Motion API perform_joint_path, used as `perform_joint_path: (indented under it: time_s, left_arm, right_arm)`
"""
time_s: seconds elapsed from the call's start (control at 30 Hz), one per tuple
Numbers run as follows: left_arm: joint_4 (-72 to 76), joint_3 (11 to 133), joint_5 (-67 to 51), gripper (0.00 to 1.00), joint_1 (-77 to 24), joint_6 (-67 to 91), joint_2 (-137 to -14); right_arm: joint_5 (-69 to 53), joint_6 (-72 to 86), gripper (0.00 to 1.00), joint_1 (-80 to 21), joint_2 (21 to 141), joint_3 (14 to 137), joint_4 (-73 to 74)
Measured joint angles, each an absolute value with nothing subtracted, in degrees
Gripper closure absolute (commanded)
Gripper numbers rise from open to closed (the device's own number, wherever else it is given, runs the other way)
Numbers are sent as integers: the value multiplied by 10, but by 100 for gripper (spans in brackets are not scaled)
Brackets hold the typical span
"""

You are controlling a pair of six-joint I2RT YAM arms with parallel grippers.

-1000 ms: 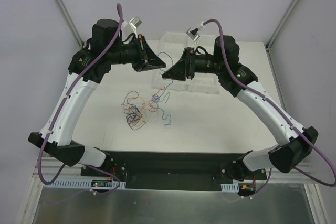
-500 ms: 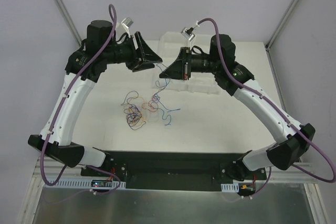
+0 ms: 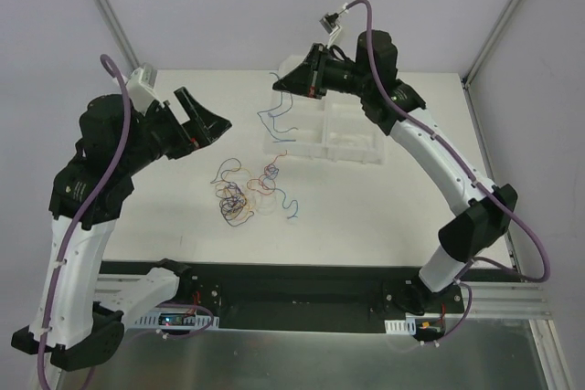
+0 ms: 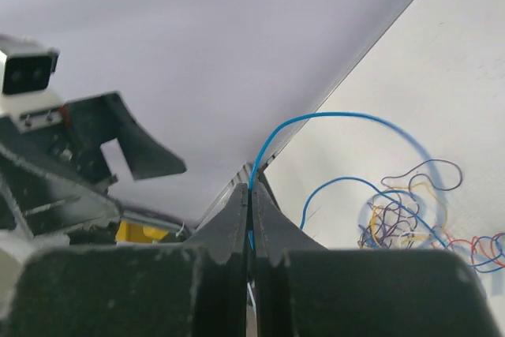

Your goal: Untangle the cables

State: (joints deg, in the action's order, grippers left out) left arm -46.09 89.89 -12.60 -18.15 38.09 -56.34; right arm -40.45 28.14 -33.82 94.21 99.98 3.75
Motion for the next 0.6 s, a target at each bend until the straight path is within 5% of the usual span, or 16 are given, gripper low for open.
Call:
perform_joint_path:
  time_s: [0.3, 0.6]
  left_arm:
    - [-480, 851, -100, 11, -182, 360, -545]
    - [-488, 848, -145, 11, -182, 317, -601]
  right_arm:
    - [-372, 304, 100, -302, 1066, 1111, 42]
    - [-363, 269, 100, -252, 1113, 1093, 58]
